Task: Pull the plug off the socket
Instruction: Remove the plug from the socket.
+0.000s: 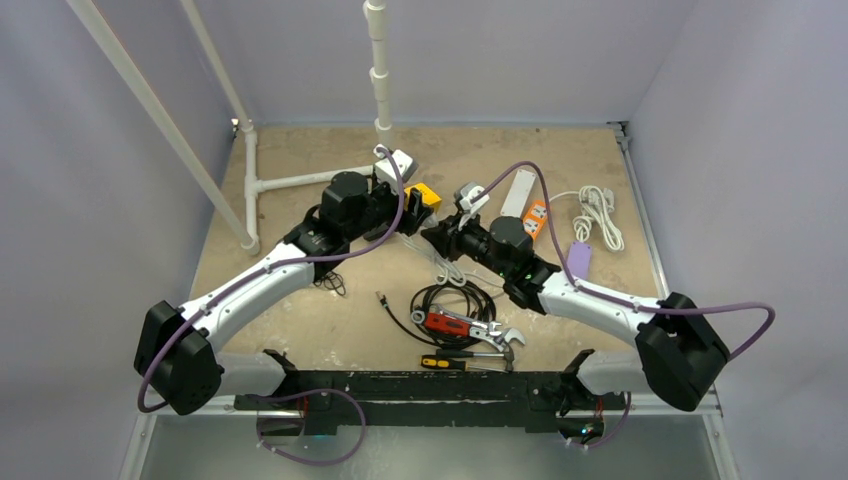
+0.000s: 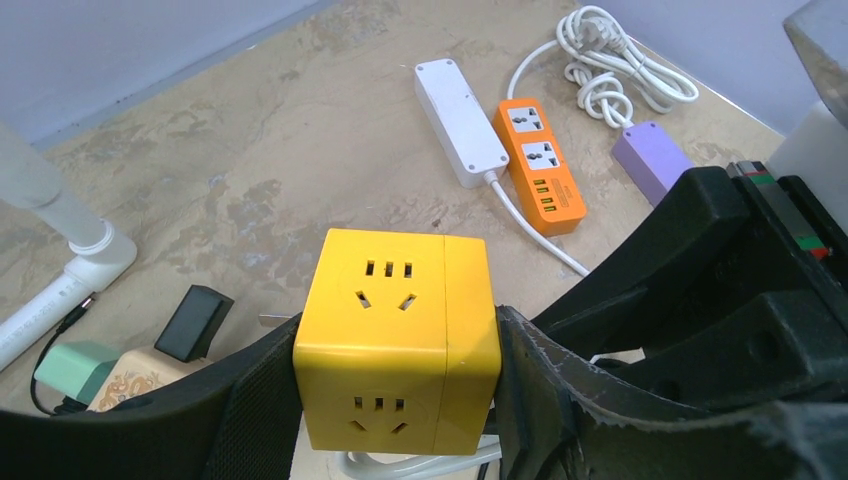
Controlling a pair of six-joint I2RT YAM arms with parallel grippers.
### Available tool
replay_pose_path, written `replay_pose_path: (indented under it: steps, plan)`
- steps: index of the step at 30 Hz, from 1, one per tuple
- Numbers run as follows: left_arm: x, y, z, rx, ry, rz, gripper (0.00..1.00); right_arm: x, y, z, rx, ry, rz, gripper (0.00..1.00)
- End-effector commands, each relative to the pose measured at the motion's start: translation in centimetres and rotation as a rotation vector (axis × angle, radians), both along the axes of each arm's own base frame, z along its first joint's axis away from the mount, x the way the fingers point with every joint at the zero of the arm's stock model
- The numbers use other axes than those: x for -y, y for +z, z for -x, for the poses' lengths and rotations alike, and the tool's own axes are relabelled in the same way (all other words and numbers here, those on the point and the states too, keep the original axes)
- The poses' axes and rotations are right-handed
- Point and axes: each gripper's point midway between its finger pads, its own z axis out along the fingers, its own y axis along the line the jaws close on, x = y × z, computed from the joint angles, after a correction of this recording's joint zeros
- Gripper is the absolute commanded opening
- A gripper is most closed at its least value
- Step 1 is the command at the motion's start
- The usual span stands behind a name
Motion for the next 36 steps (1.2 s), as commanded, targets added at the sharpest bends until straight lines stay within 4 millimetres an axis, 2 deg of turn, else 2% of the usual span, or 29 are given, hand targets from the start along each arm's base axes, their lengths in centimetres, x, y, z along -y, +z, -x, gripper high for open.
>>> replay_pose_path:
  steps: [1,4,10,16,19,20,22,24,26,30,36]
  plan:
    - [0.7,1.5,0.5,0.057,-0.051,0.02,0.0,-2.2,8.4,3.7,0.213,0.298,-0.217,0.0]
    - [0.8,1.4,0.6,0.049,-0.056,0.029,0.0,-2.1,8.2,3.3,0.211,0.282,-0.212,0.0]
    - [1.1,0.6,0.1,0.0,-0.027,0.056,0.0,-1.4,8.0,1.0,0.184,0.101,-0.206,0.0]
    - [0.9,0.0,-0.3,-0.035,0.019,0.073,0.0,-1.0,7.6,-0.1,0.154,-0.078,-0.202,0.0]
    - [1.0,0.3,-0.3,-0.035,0.017,0.076,0.0,-0.9,7.5,-0.2,0.15,-0.113,-0.195,0.0]
    - [0.9,0.4,-0.4,-0.034,0.018,0.075,0.01,-1.0,7.6,-0.1,0.149,-0.105,-0.198,0.0]
    - [0.5,0.9,-0.5,-0.029,0.025,0.08,0.17,-1.9,7.6,1.0,0.134,-0.028,-0.219,0.0]
    - [0.0,1.5,-0.6,-0.024,0.028,0.095,0.28,-2.4,7.9,1.7,0.147,0.025,-0.224,0.0]
    - [-0.2,2.0,-0.6,-0.024,0.008,0.111,0.35,-3.0,8.2,2.6,0.157,0.088,-0.225,0.0]
    - [-0.1,2.4,-0.5,-0.038,-0.024,0.124,0.39,-3.8,8.5,3.6,0.169,0.178,-0.234,0.0]
    - [0.1,2.1,-0.4,-0.053,-0.04,0.124,0.41,-3.7,8.6,3.8,0.174,0.209,-0.239,0.0]
